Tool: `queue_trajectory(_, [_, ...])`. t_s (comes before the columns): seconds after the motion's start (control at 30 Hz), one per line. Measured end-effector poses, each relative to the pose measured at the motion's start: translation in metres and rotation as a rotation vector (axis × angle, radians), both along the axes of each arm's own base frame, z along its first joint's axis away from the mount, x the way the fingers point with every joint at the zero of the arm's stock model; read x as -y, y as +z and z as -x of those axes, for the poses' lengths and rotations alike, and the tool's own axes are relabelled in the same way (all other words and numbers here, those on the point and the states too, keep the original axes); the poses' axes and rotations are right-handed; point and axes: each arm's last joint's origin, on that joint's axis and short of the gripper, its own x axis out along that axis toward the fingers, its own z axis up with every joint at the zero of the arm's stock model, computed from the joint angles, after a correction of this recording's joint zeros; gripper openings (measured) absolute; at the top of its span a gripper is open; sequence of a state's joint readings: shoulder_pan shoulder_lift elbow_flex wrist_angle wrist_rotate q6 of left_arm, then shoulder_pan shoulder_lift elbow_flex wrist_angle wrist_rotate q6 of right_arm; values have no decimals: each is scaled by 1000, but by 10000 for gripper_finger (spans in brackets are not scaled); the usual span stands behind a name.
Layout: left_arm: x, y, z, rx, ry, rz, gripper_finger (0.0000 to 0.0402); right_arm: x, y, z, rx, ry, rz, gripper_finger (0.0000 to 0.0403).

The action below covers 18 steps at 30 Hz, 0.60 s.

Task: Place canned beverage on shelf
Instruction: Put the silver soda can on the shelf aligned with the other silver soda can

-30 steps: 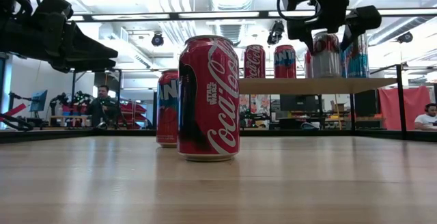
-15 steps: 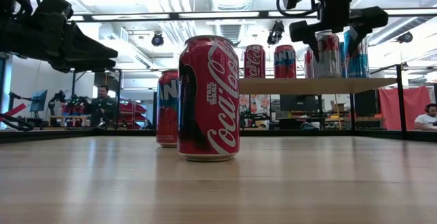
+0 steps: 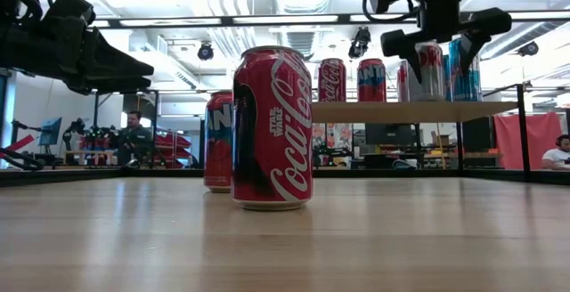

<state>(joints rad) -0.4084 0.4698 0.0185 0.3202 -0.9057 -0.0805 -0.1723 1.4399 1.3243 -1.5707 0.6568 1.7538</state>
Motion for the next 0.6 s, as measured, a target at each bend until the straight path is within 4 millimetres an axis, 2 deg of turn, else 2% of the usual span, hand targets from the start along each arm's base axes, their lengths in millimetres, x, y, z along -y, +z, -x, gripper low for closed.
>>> queue_trajectory(0.6, [0,0,0,0,0,0,400,17,0,5,-37,-26,30,325])
